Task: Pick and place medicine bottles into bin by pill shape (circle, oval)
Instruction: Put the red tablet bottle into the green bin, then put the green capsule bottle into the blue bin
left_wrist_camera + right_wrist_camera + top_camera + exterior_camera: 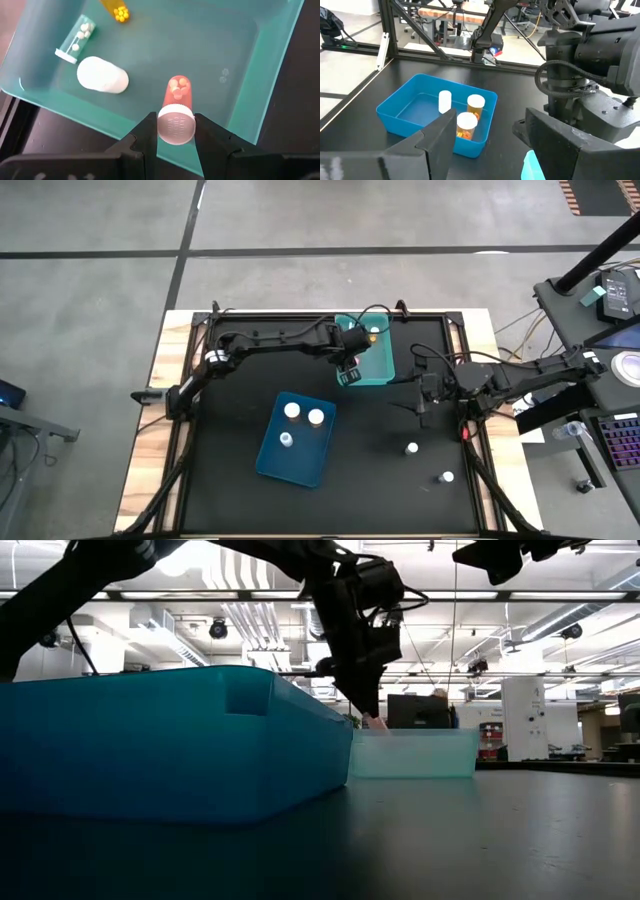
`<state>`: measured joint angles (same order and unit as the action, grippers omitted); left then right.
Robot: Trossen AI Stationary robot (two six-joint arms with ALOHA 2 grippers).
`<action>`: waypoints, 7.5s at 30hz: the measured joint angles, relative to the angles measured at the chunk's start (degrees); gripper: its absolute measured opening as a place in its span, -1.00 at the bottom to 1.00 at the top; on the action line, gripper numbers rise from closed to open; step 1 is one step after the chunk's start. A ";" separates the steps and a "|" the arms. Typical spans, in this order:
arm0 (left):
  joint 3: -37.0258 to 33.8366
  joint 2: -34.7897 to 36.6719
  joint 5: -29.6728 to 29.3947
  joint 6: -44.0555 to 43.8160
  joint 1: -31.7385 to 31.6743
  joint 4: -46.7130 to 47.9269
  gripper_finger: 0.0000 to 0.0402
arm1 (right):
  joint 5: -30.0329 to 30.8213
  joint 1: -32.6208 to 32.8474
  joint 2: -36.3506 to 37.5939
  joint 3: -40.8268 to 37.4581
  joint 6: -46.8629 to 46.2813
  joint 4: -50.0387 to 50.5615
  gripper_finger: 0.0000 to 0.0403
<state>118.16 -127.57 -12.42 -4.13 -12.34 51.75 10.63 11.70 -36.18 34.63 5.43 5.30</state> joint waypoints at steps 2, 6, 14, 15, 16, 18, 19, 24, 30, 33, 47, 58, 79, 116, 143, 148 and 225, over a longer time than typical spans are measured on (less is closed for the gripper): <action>-0.44 0.00 0.04 -0.04 -0.01 -0.77 -0.55 | 0.00 0.00 0.00 0.00 -0.11 0.02 0.12; -0.47 0.00 0.10 -0.28 0.04 -0.68 -0.54 | 0.00 0.00 0.00 0.00 -0.31 0.04 0.12; -0.64 0.00 2.11 -2.64 0.07 0.30 -0.38 | -0.02 0.00 0.00 -0.02 -0.37 0.39 0.12; -0.67 0.00 2.11 -2.88 0.07 0.30 -0.37 | -0.01 0.00 0.00 -0.02 -0.39 0.39 0.12; -0.68 0.00 2.11 -3.00 0.07 0.29 -0.37 | -0.02 0.00 0.00 -0.02 -0.37 0.39 0.12; -0.71 0.00 2.11 -3.07 0.07 0.29 -0.36 | -0.02 0.00 0.00 -0.02 -0.35 0.39 0.12; -0.71 0.00 2.11 -3.09 0.07 0.26 -0.36 | -0.02 0.00 0.00 -0.02 -0.39 0.39 0.12; -0.71 0.00 2.11 -3.10 0.09 0.19 -0.35 | -0.02 0.00 0.00 -0.02 -0.36 0.39 0.12; -0.71 0.00 2.11 -3.07 0.09 -0.31 -0.35 | -0.02 0.00 0.00 -0.02 -0.38 0.39 0.12; -0.61 0.00 2.07 -3.05 0.11 -0.25 -0.35 | -0.02 0.00 0.00 -0.02 -0.35 0.42 0.12; -0.86 12.35 -0.37 3.40 10.83 -0.17 -0.35 | -0.02 0.00 -0.26 -0.09 -3.94 2.19 0.12; -16.04 28.48 -4.51 4.86 24.37 -7.49 -0.35 | -0.02 0.00 -1.91 -0.09 -9.09 2.55 0.12; -59.77 53.67 -4.53 4.51 34.95 -46.22 -0.35 | -5.70 0.02 -18.06 -0.17 -37.72 2.73 0.12; -63.66 54.55 -6.39 4.51 34.82 -51.51 -0.35 | -13.66 17.33 -22.14 9.03 -93.61 53.10 0.12; -63.68 54.53 -7.85 4.51 34.80 -51.52 -0.35 | -10.66 19.56 -34.17 10.19 -90.86 42.59 0.12; -63.68 54.53 -7.88 4.53 34.82 -51.54 -0.35 | -10.60 19.56 -36.07 10.19 -90.26 41.65 0.12; -86.28 79.70 -22.19 9.45 34.53 -54.40 -0.35 | -8.20 0.61 -81.75 82.56 -18.64 51.58 -0.49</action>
<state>31.88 -47.86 -34.61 5.32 22.20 -2.65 2.44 12.32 -117.93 117.19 -13.21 56.88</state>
